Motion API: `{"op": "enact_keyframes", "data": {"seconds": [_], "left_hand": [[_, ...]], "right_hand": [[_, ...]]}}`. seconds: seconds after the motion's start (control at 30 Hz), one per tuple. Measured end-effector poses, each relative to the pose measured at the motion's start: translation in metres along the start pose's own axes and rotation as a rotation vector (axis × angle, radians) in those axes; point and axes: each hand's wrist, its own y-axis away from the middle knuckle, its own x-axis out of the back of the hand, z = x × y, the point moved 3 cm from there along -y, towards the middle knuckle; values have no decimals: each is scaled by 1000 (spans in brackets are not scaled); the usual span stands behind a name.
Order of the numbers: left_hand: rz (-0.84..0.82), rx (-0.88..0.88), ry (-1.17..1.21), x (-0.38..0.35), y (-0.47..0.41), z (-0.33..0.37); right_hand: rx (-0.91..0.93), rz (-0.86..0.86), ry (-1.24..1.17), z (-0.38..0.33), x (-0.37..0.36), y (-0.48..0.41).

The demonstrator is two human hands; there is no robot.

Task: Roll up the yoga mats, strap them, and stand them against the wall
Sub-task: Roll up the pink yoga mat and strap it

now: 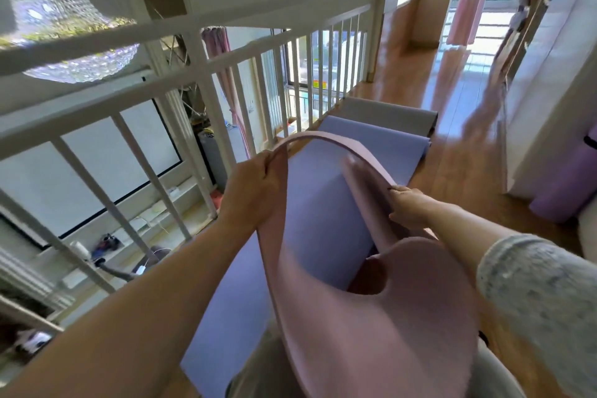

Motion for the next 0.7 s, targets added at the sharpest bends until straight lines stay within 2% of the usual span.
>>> {"op": "enact_keyframes", "data": {"seconds": [0.1,0.2,0.27,0.37,0.43,0.5,0.6,0.7], "left_hand": [[17,4,0,5,3,-7],[64,-9,-77,15,6,-14],[19,8,-183,19,3,-13],[-66,78,-316,22,-5,-7],[10,-31,-345,27,-12,8],[37,-175,-498,26,-23,24],[-75,-343,-785,7,-39,42],[-160,-437,-917,-18,-44,50]], "right_hand": [[35,90,-45,1,9,0],[103,310,-139,-10,36,9],[176,413,-192,-20,57,12],[309,446,-204,-40,88,18],[398,458,-216,-55,107,28],[460,480,-208,-66,122,39],[531,494,-187,-80,128,53],[614,478,-200,-93,116,64]]}}
